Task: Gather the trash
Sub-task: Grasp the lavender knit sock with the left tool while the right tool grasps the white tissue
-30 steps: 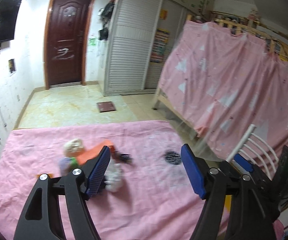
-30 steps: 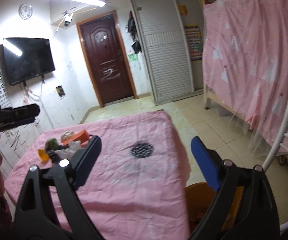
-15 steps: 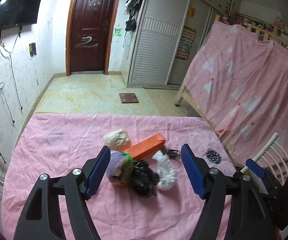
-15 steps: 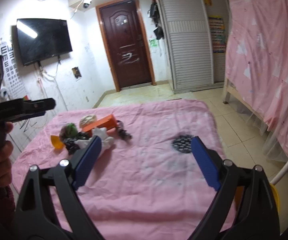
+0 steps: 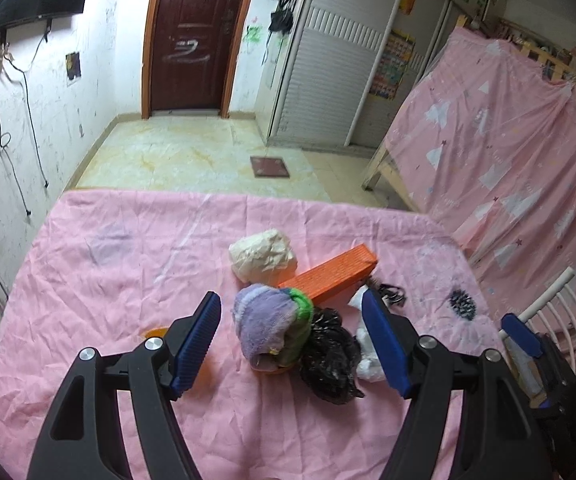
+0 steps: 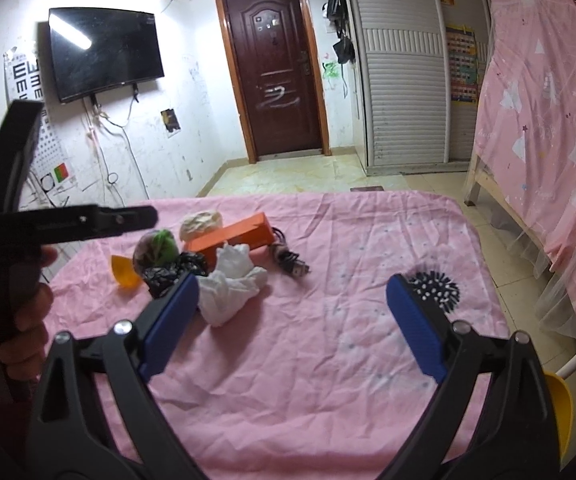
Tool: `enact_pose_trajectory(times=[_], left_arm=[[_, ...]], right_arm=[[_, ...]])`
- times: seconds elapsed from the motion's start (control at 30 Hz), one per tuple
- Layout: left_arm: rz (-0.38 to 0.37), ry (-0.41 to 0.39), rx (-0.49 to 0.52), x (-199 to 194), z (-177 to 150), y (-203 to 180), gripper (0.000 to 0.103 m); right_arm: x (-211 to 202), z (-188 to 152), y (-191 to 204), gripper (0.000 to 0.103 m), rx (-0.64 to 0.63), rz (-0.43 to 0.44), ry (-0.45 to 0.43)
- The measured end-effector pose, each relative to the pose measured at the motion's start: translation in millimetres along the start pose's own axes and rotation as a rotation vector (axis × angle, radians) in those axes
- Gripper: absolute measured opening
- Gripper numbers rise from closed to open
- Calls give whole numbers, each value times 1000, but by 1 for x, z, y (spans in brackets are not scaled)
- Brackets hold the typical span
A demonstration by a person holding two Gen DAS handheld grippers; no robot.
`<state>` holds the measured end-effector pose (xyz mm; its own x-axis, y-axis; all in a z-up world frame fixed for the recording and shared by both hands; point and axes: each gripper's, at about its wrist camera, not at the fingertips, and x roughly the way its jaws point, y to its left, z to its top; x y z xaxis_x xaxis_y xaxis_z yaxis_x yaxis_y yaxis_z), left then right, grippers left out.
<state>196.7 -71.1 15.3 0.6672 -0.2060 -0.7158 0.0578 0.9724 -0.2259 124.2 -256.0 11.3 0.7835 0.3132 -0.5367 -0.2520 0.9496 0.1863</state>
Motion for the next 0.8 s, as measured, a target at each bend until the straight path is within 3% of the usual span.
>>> enact_pose_trajectory(times=[0.17, 0.23, 0.37, 0.47, 0.8], left_arm=[[10, 63, -26, 22, -1, 7, 62], [9, 77, -32, 28, -3, 10, 55], [-8, 103, -38, 37, -7, 13, 29], [-26, 77, -57, 34, -8, 17, 18], [-37, -109, -86, -20, 6, 25, 17]], right_arm=[[10, 0, 10, 94, -24, 18, 25], [14, -1, 14, 96, -31, 25, 34], [22, 0, 22, 96, -44, 42, 52], [27, 1, 26, 96, -50, 47, 67], [52, 6, 40, 97, -57, 72, 134]])
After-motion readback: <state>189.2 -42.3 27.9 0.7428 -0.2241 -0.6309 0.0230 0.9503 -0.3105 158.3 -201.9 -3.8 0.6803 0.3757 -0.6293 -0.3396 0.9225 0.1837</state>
